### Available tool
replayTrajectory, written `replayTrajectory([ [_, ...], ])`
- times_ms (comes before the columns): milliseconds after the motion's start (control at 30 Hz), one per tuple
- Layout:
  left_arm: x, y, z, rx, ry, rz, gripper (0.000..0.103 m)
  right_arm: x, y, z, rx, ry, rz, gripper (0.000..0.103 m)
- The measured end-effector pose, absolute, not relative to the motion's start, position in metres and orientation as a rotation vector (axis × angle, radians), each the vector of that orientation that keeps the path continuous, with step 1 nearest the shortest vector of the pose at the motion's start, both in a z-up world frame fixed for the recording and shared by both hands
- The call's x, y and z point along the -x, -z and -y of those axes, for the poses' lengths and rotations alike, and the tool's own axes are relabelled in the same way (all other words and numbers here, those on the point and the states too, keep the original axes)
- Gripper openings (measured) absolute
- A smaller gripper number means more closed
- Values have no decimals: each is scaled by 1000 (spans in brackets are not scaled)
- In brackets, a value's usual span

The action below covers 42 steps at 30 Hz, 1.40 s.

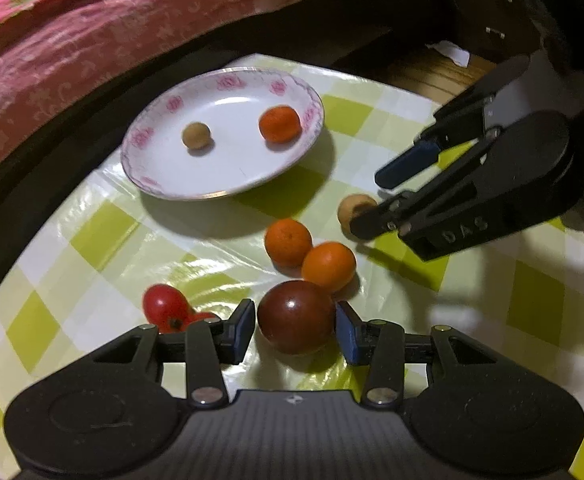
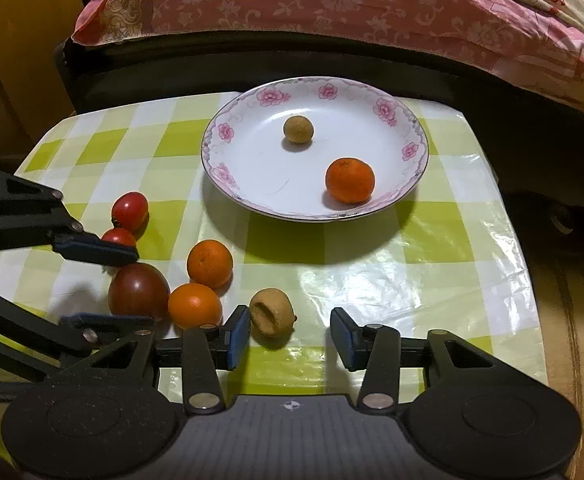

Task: Organize fruits
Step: 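Grasp the brown kiwi with the right tool while the left tool grasps the dark red tomato, then carry the kiwi in the right tool while the left tool carries the tomato, releasing both onto the plate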

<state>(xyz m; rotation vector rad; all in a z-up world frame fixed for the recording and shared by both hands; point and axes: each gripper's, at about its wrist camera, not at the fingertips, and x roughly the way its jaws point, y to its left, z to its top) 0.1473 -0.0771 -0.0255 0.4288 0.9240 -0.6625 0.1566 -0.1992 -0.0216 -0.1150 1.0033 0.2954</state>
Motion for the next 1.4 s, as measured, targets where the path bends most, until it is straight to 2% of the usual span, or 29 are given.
replayTrajectory([
  [167,-145,31,80,-437,670,-935,50,-160,23,199,113,-306,-1004,37],
  [567,-146,31,80,-413,658,-941,49,-163,28,197,126,-302,-1023,22],
  [1400,-168,3,76,-371,587,-887,48,-166,8,190,157,-321,-987,21],
])
